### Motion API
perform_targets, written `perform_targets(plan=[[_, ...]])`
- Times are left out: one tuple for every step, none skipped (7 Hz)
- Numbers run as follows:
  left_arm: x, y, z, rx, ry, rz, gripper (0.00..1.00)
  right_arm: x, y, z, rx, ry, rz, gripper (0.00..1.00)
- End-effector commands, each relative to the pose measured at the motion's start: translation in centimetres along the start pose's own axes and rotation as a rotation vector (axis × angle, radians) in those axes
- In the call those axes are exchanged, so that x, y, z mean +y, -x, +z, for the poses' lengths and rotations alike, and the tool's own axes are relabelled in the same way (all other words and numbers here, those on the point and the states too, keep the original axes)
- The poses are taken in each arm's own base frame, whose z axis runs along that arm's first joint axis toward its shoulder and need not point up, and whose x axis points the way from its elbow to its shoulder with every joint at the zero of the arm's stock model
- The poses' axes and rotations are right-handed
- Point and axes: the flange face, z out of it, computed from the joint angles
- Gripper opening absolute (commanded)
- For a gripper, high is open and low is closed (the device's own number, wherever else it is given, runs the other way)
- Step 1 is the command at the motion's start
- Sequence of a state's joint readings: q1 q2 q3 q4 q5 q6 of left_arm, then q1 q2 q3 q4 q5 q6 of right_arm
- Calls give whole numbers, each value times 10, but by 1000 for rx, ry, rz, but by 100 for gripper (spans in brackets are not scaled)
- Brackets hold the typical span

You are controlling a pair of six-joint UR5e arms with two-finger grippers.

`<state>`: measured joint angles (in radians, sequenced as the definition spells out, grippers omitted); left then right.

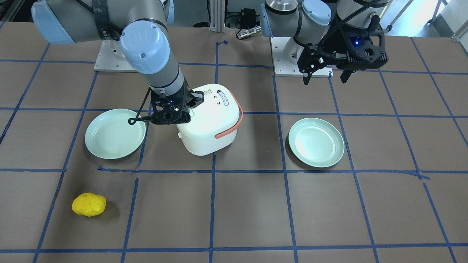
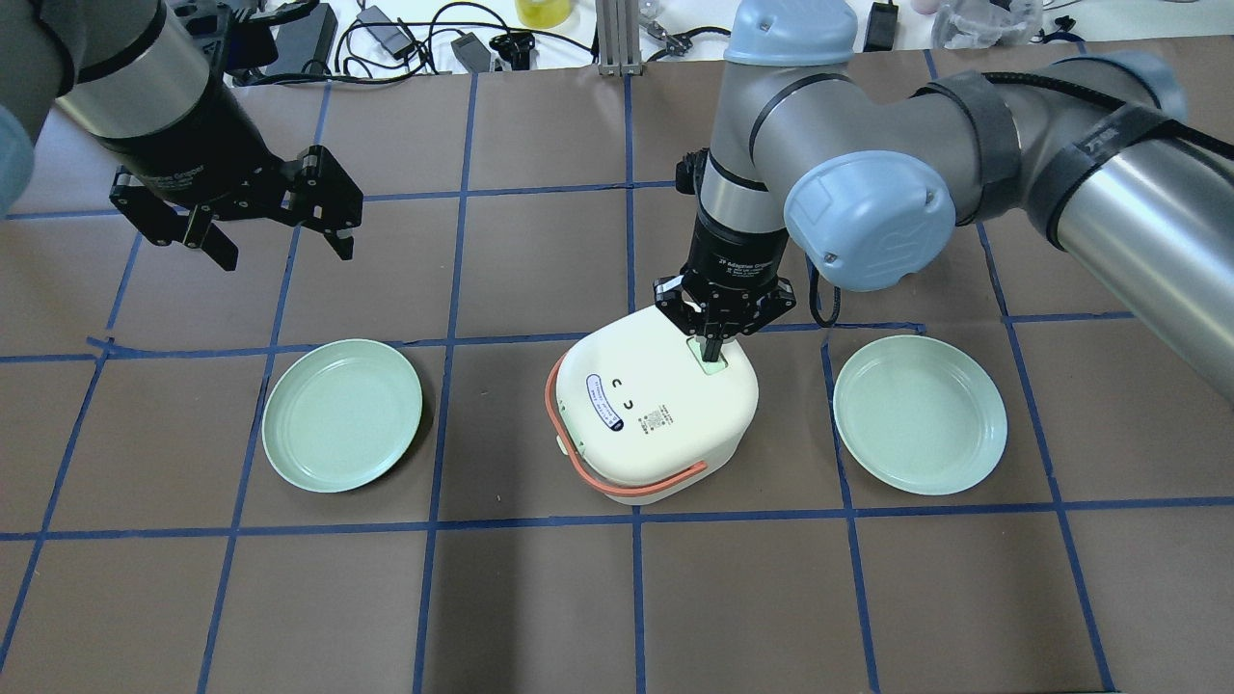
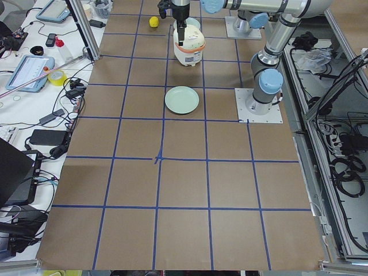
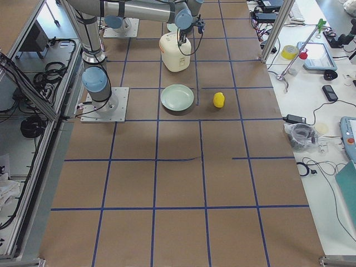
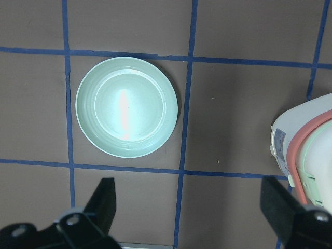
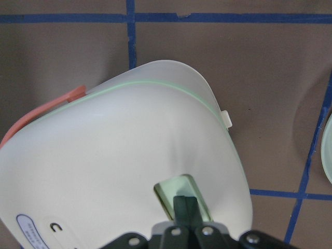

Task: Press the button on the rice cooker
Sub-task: 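Press down on the lid button with the closed right gripper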

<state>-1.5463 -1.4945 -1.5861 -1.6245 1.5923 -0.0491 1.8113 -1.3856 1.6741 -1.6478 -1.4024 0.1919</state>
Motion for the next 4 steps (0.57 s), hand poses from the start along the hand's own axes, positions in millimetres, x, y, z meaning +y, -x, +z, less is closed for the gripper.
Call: perform_targets(plan=[[0, 0, 0, 0, 0, 0, 100, 1, -1, 7, 0, 3, 0, 0], [0, 0, 0, 0, 0, 0, 100, -1, 0, 2, -1, -13, 0, 1], [0, 0, 0, 0, 0, 0, 100, -2, 2, -13, -9, -41, 33, 7], [0, 0, 0, 0, 0, 0, 100, -4, 7, -37, -19, -85, 99, 56]])
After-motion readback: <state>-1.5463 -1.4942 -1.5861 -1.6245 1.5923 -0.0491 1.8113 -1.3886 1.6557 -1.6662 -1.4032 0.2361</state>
